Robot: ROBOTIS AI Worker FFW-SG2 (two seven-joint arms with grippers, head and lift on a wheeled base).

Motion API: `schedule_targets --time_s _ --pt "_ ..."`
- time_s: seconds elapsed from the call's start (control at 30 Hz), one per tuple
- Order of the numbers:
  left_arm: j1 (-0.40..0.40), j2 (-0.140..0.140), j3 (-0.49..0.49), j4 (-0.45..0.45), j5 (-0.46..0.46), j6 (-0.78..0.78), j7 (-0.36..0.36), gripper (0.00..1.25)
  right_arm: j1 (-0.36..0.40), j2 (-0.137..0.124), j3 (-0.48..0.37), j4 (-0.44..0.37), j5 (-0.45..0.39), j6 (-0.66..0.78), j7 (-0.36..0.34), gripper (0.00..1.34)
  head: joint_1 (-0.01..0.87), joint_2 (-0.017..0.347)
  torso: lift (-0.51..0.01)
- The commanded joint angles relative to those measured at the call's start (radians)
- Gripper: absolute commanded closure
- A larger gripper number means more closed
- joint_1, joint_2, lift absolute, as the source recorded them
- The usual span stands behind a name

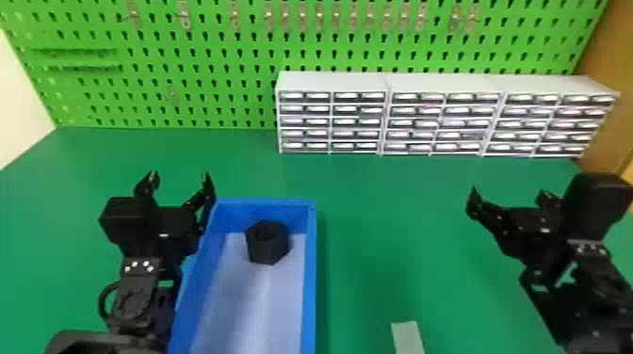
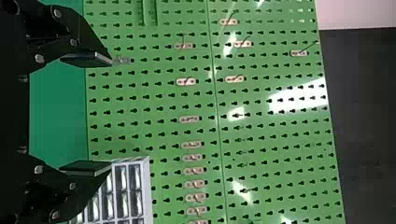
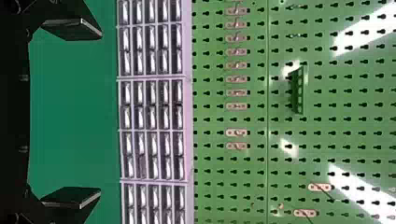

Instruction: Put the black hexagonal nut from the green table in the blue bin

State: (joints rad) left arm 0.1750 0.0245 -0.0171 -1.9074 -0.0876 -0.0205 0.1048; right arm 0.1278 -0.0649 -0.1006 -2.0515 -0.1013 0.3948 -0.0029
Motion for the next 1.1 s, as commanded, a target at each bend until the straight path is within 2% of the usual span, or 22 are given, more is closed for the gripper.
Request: schedule_targets --time_s 0.0,0.63,1.07 --pt "0.021 0.0 0.002 -0.009 0.0 -0.001 0.006 0.47 0.032 0.005 -0.001 -0.009 0.005 -0.014 -0.003 0.12 0.657 0.057 -0.095" --pt "0.043 0.0 0.014 -0.009 0.005 -0.021 0.015 0.47 0.056 0.011 -0.01 -0.012 0.014 -0.016 -0.003 0.12 0.657 0.057 -0.095" --pt "0.037 -0.006 0.029 0.024 0.031 -0.018 0.024 0.47 0.052 0.002 -0.001 -0.012 0.02 -0.016 -0.003 0.12 0.657 0.057 -0.095"
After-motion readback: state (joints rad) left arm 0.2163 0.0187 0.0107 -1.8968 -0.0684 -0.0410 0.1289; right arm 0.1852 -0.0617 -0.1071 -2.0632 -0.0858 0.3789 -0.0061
